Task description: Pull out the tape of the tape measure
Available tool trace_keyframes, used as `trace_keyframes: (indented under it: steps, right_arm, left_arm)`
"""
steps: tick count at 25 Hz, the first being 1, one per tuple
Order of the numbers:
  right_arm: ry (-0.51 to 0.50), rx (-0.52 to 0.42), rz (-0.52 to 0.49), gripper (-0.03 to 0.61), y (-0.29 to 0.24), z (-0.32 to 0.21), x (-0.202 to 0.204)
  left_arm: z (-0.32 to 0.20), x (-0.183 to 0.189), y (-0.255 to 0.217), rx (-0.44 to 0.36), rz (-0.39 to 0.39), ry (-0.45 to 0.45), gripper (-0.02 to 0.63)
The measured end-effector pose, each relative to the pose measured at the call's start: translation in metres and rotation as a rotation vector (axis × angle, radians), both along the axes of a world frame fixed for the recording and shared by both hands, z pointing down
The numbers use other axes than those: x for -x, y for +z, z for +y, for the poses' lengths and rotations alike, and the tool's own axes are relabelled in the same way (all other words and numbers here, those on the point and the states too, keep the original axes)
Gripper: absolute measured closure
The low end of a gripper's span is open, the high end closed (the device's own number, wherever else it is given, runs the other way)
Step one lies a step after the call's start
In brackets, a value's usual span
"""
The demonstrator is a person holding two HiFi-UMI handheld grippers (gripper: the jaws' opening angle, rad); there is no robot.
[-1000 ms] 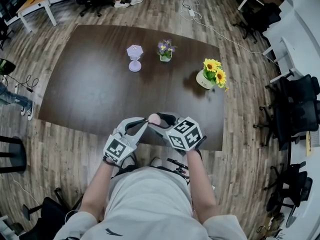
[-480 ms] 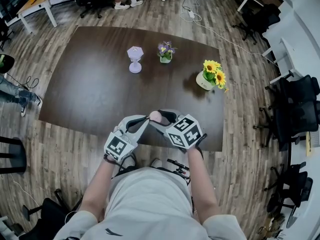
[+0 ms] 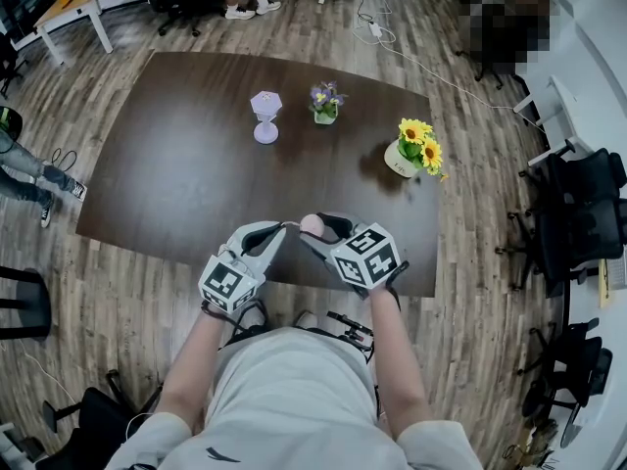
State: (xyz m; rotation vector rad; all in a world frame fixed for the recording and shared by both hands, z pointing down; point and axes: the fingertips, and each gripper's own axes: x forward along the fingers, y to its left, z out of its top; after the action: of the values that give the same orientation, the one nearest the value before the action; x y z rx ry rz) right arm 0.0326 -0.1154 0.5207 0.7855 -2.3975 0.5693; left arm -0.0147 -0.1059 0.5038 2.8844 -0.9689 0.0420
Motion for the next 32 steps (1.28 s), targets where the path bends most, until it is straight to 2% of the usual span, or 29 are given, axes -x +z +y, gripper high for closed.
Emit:
trace_keyframes:
  steps: [8, 13, 18, 22, 27, 32]
  right_arm:
    - [0.048, -0.009, -0.013, 0.356, -0.001, -0.006, -0.008]
    - [0.113, -0.028, -0.006, 0.356, -0.003, -0.015, -0.021]
    - [0.158, -0.028, -0.024, 0.356, -0.003, -0.016, -0.032]
    - [0.198, -0.032, -0.014, 0.356, 0.001, -0.018, -0.045]
    - [0.215, -0.036, -0.007, 0.356, 0.003, -0.017, -0.055]
    - [0.243, -0.054, 0.004, 0.356, 0.002, -0.018, -0.062]
  left_arm:
    - [-0.004, 0.014, 0.004, 0.022, 0.025, -0.035, 0.601]
    - [-0.019, 0.044, 0.009, 0.105, 0.133, -0.163, 0.601]
    - [-0.023, 0.06, 0.012, 0.114, 0.123, -0.192, 0.601]
    - [-0.033, 0.085, 0.016, 0.14, 0.16, -0.264, 0.601]
    - [-0.034, 0.09, 0.015, 0.112, 0.1, -0.247, 0.601]
    - [-0.036, 0.091, 0.015, 0.112, 0.098, -0.271, 0.601]
